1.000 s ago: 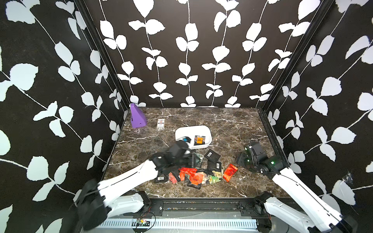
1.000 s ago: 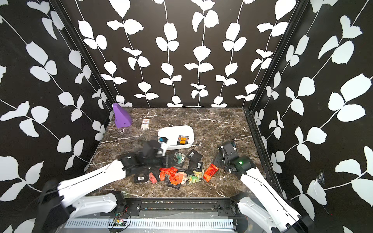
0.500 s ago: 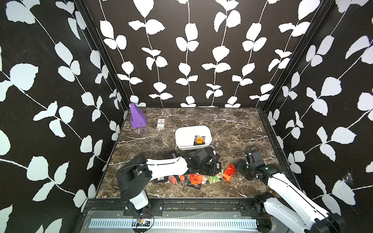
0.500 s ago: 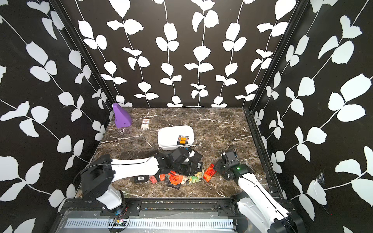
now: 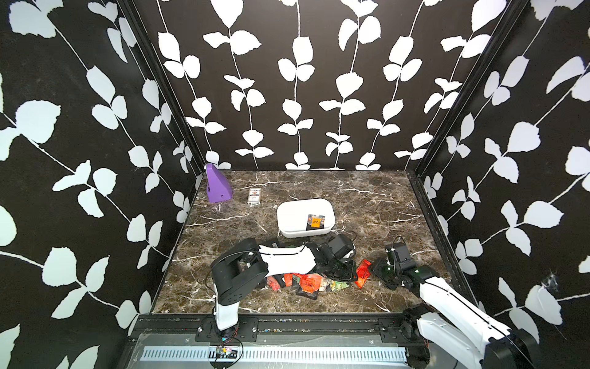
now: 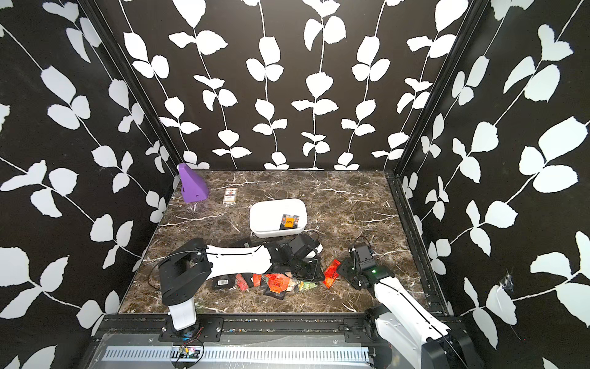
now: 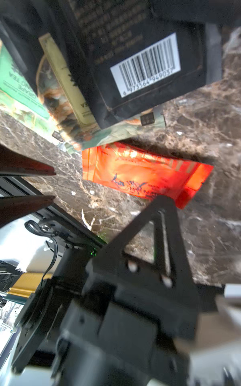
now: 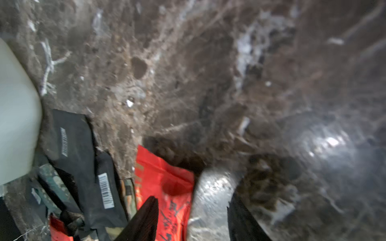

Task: Put the tea bags into the storage box
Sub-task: Pick up the tea bag from the center of the board.

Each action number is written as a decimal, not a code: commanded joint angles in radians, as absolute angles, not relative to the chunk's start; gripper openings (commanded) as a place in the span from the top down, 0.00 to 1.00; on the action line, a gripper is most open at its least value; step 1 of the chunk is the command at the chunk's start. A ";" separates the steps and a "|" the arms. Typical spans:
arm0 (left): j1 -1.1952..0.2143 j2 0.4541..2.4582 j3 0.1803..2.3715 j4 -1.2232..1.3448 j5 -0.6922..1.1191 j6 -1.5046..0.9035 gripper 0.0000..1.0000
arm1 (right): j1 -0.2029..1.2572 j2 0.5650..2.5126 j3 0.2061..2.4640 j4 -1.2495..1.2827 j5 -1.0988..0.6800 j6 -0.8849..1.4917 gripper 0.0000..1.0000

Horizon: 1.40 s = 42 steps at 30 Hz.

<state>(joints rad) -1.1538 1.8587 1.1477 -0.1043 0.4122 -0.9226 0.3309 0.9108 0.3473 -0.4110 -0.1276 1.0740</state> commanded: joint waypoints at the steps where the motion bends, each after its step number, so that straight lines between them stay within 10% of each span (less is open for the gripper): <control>1: -1.158 1.884 1.175 -0.144 0.447 -0.901 0.85 | 0.325 0.929 0.337 -0.369 -0.113 1.069 0.46; 22: -1.158 1.977 1.209 -0.142 0.448 -0.905 0.85 | 0.325 1.023 0.312 -0.289 -0.127 1.033 0.60; 42: -1.158 1.958 1.216 -0.168 0.432 -0.894 0.85 | 0.325 1.025 0.318 -0.306 -0.104 1.000 1.00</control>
